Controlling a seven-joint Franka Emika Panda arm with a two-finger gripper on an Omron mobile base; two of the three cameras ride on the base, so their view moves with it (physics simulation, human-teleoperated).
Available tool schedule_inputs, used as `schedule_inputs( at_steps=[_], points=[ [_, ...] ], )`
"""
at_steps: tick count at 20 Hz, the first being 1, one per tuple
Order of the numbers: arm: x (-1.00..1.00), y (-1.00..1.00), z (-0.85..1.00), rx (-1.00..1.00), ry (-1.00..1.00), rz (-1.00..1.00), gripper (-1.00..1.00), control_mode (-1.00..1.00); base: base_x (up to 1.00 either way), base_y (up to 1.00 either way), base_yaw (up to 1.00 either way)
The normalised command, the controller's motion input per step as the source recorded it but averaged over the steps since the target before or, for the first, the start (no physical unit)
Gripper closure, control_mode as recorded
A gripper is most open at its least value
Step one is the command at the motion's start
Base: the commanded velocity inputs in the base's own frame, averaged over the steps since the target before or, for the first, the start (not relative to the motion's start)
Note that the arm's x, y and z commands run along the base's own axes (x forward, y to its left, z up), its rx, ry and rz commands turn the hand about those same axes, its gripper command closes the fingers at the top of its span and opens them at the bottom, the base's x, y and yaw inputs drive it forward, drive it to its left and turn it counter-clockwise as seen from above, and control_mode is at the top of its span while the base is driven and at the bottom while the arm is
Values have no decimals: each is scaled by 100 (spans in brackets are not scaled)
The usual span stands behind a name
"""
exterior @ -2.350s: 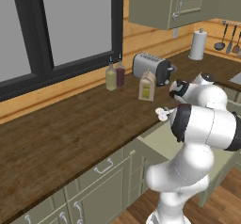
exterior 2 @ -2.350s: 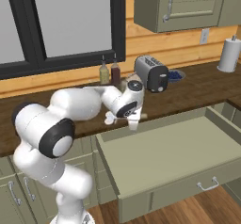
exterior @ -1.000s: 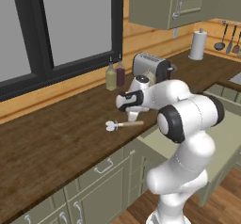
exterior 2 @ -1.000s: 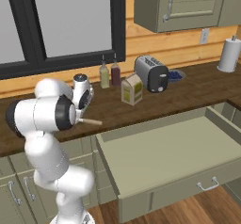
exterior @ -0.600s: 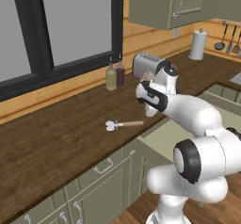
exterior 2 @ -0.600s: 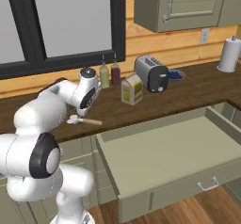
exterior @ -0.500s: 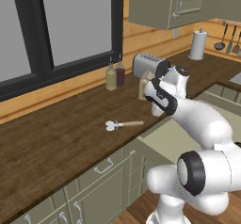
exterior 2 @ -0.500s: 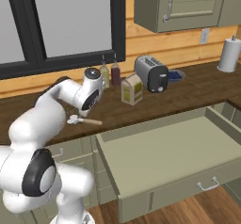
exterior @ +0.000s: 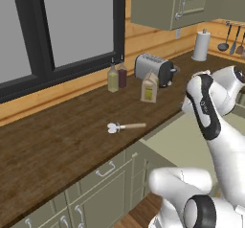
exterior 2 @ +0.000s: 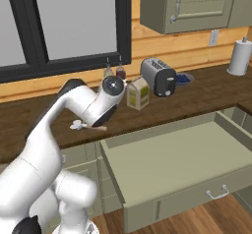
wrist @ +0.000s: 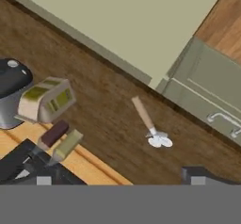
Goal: Pick the pizza cutter from the drawer and place it on the counter.
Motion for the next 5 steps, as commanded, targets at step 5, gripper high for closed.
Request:
schedule_inputs(
  at_steps=[5],
  points=[
    [-19, -27, 61, 11, -6, -11, -100, -100, 0, 0, 0]
  ],
)
